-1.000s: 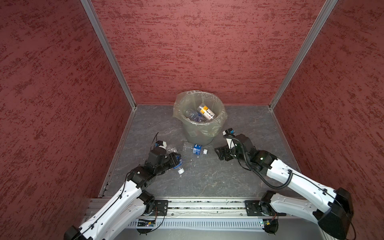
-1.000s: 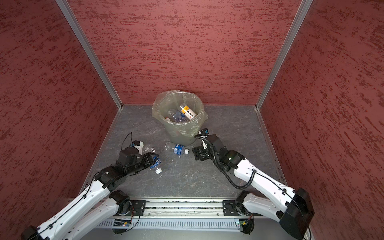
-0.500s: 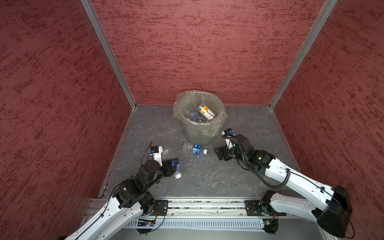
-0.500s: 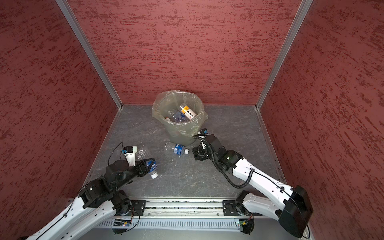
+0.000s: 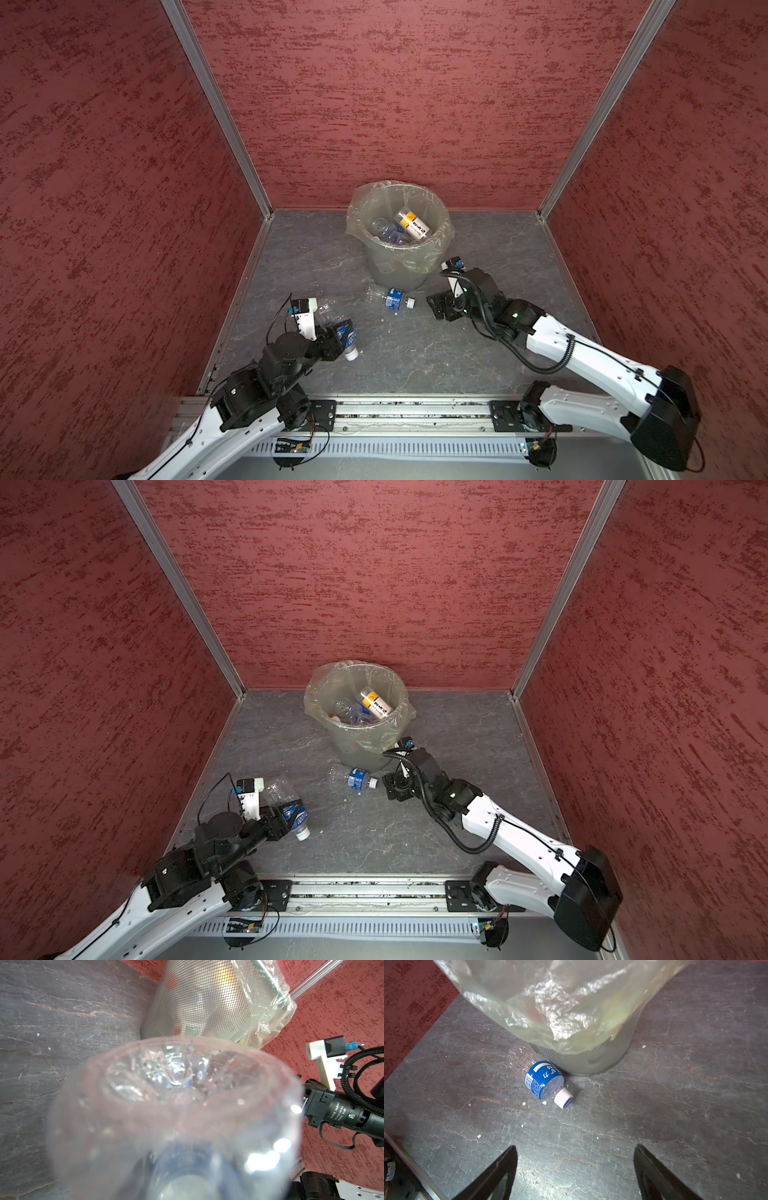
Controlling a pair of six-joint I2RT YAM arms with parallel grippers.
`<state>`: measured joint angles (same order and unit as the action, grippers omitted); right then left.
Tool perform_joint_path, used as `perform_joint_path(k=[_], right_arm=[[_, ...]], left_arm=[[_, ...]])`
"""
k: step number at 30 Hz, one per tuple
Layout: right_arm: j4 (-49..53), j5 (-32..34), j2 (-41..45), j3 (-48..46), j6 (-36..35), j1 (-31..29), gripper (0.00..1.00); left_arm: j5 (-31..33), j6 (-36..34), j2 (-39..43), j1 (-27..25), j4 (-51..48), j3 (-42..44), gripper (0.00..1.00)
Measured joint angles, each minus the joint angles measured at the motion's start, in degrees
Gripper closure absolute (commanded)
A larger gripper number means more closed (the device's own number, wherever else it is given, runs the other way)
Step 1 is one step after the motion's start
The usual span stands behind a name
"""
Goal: Throw the plastic bottles in the bin
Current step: 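Lift the blue-labelled bottle with the left gripper up over the bin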
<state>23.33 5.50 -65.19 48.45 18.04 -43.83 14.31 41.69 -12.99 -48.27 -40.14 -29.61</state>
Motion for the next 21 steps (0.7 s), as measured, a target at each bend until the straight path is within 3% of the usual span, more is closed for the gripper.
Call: perform_joint_path(k=[5,10,13,17,20,21], right_arm=[[0.0,0.1,-0.5,0.0,0.0,0.0,0.12],[0.0,0.2,-0.6,0.0,0.0,0.0,0.11],[-0.1,0.2,-0.5,0.0,0.0,0.0,0.11],[-0.2,0.2,-0.2,0.0,0.0,0.0,0.11],[-0.2,0.2,0.8,0.0,0.4,0.0,0.11],[-0.2,0.2,1.2,0.0,0.5,0.0,0.11]], left_arm=[[0.0,-1.9,-3.2,0.0,0.7,-2.9,0.43],[-0.8,-7.9,-17.0,0.9,5.6,-12.2,0.41],[-5.7,-12.1,-29.6,6.4,10.1,-22.0,0.4],[-17.0,-15.0,-48.8,18.4,17.9,-38.7,0.37],[-24.4,-16.0,-63.5,23.1,20.7,-53.9,0.19],[-26.8,-16.0,-68.1,24.3,21.0,-58.9,0.0]])
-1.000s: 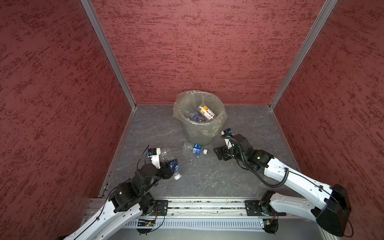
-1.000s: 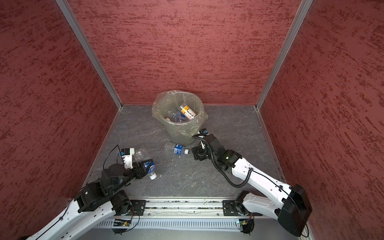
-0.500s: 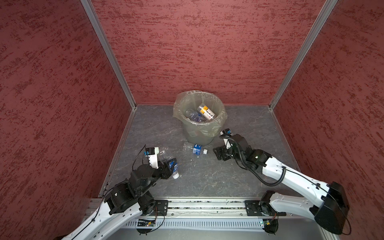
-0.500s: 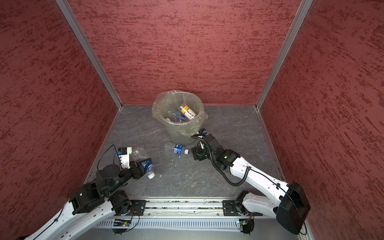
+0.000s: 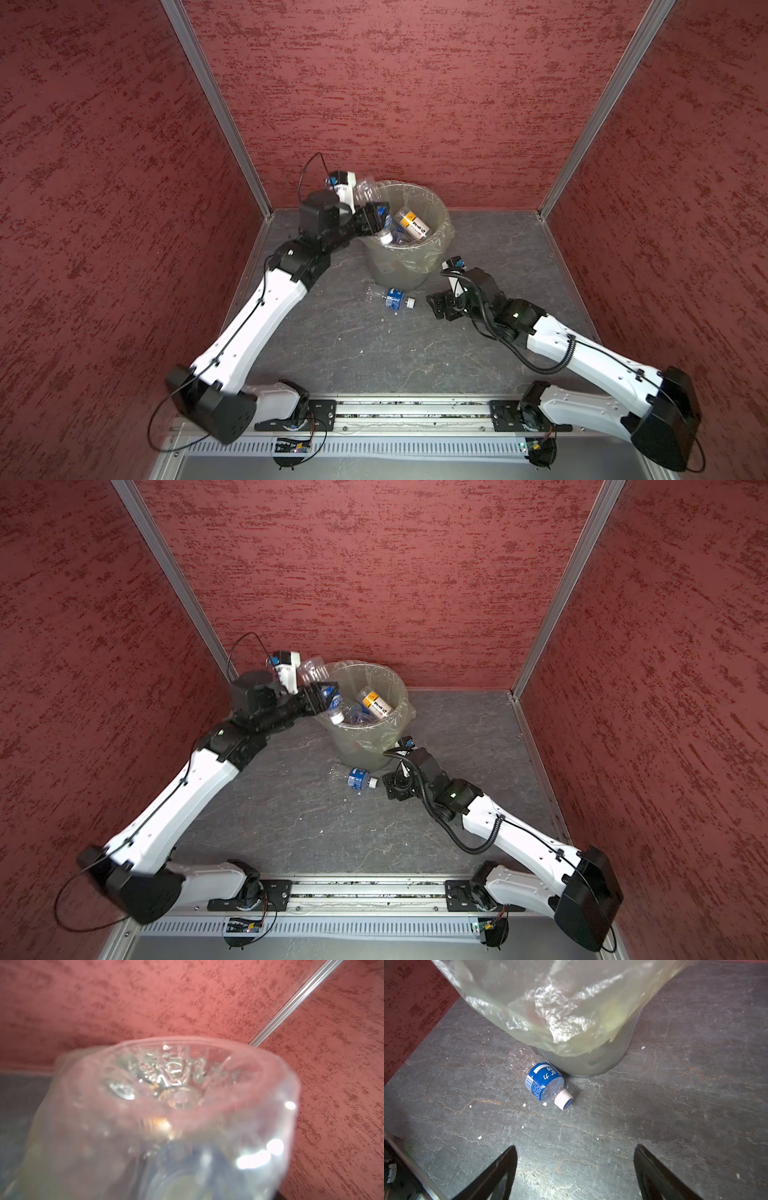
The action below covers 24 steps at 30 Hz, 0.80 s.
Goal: Throw the plastic bottles in the bin
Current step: 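Lift the blue-labelled bottle with the left gripper up over the bin, then open the left gripper to drop the bottle into the bin while the right gripper lowers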
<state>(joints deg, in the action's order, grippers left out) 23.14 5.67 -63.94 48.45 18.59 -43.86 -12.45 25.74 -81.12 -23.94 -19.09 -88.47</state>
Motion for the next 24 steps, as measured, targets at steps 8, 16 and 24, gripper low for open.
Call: perform_joint_path(k=[8,16,24], right_arm=[[-0.2,0.0,5.0,-1.2,1.7,-0.2,0.11],[-0.3,-0.1,4.0,-1.7,1.7,-0.8,0.11],[-0.9,0.0,-0.5,-0.7,-0.7,-4.1,0.1]], left_arm=[[-6.7,0.5,-12.9,3.2,-2.9,-11.0,0.01],[-7.0,0.1,-5.2,3.3,-3.5,-9.3,0.01],[-7.9,-0.1,1.0,4.5,-2.9,-4.0,0.01]])
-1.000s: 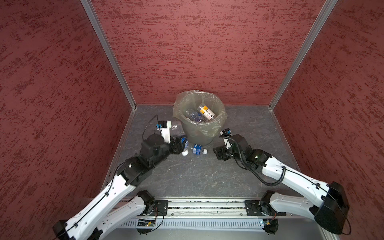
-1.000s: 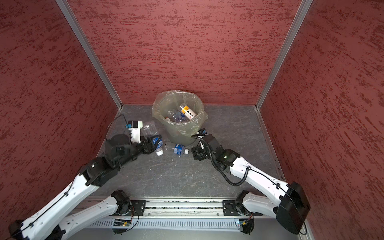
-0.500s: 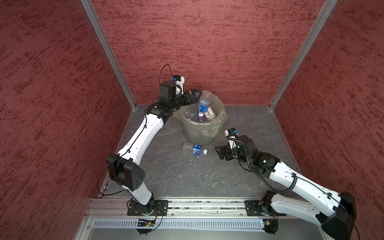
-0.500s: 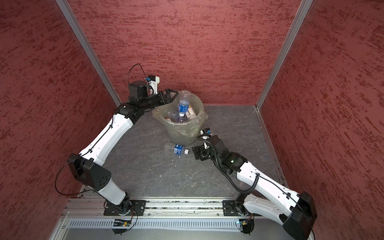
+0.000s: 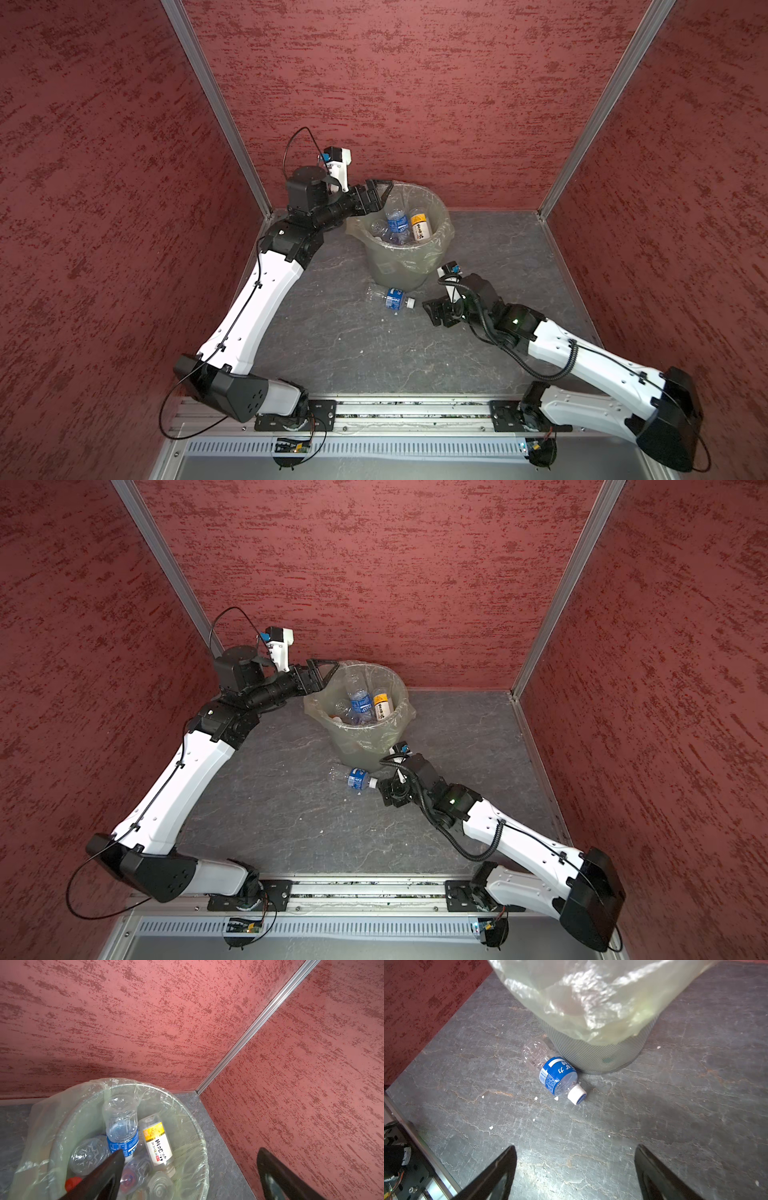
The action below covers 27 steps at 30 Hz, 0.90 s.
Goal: Throw the plastic bottles in the bin
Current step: 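Open the left gripper to drop the bottle into the bin while the right gripper lowers, then lower the right gripper onto the last blue-labelled bottle while the left gripper withdraws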
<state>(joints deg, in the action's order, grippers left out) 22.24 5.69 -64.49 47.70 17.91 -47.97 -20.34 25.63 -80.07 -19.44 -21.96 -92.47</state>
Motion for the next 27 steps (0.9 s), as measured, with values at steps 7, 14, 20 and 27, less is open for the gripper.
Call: perform_joint_path(k=[7,14,20,27], right_arm=[[0.0,1.4,-5.6,3.7,-2.9,-3.1,0.08],[0.0,2.6,-9.8,7.1,-5.6,-4.8,0.06],[0.2,3.8,-14.4,10.0,-8.0,-6.7,0.05],[0.7,5.0,-20.8,14.7,-11.2,-8.9,0.04]], left_arm=[[-0.9,0.0,3.1,2.2,-0.5,5.5,0.0],[-2.0,0.6,8.5,4.5,-0.7,10.7,0.01],[-2.3,1.4,13.5,5.7,-0.8,17.6,0.01],[-2.3,2.2,19.6,7.5,-1.4,28.2,0.01]])
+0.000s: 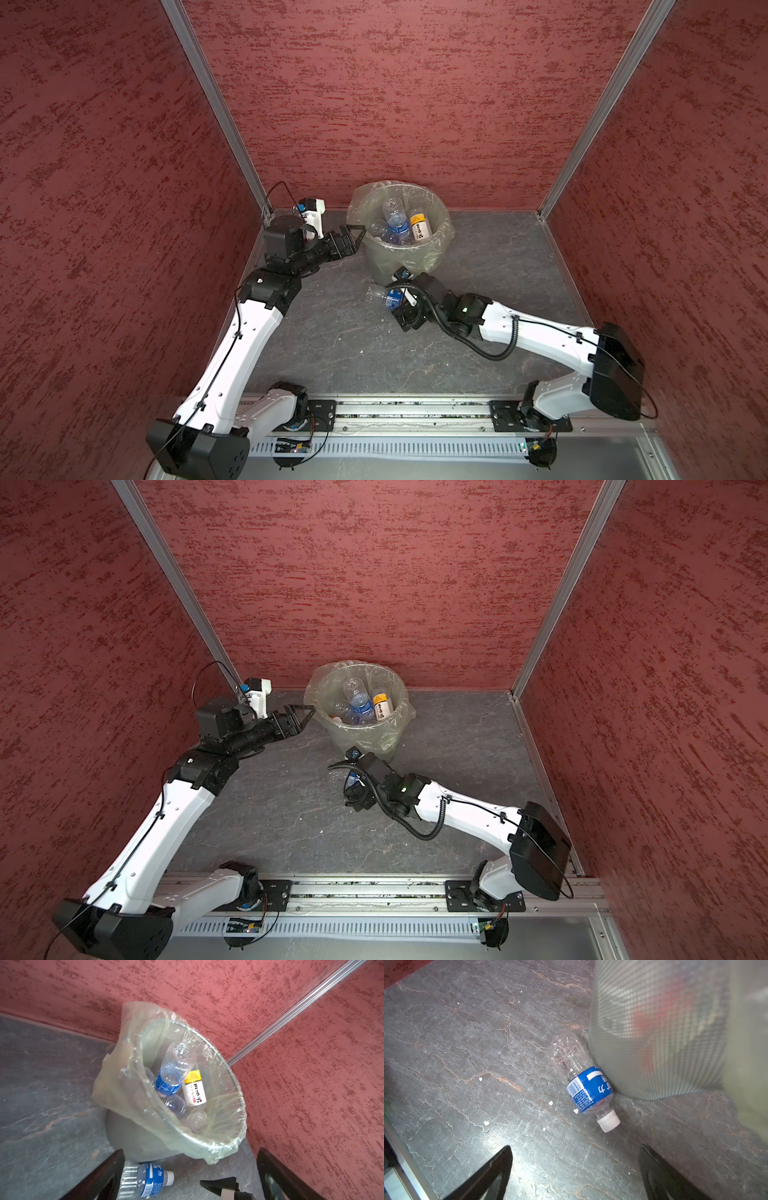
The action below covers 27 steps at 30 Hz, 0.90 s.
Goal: Throw the plastic bottles in the bin
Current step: 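Lower the right gripper onto the last blue-labelled bottle while the left gripper withdraws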
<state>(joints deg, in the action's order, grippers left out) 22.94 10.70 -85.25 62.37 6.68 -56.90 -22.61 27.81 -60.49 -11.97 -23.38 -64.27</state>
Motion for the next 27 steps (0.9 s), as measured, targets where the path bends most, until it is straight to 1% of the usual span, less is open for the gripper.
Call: perform_joint_path(k=[5,8,12,19,23,27], right_arm=[[0.4,0.6,-5.6,3.5,-2.0,-0.5,0.03],[0.7,0.8,-8.4,4.7,-3.2,-0.6,0.03],[1.2,1.0,-12.2,7.4,-5.1,-0.7,0.03],[1.6,0.9,-17.5,11.0,-7.9,-0.7,0.03],[2.2,1.0,-19.9,13.1,-9.5,-0.7,0.03],[2.3,0.9,-23.0,16.3,-11.0,-0.7,0.03]], left_arm=[[1.1,1.7,6.3,0.7,-0.4,9.8,0.01],[2.3,2.8,11.3,1.8,-2.4,15.2,0.01],[3.6,3.6,14.8,4.3,-5.4,17.7,0.01],[3.1,5.2,19.0,9.4,-9.2,23.4,0.01],[1.6,5.6,21.2,12.2,-11.1,25.4,0.01],[-0.1,5.8,22.2,13.8,-12.2,26.7,0.01]])
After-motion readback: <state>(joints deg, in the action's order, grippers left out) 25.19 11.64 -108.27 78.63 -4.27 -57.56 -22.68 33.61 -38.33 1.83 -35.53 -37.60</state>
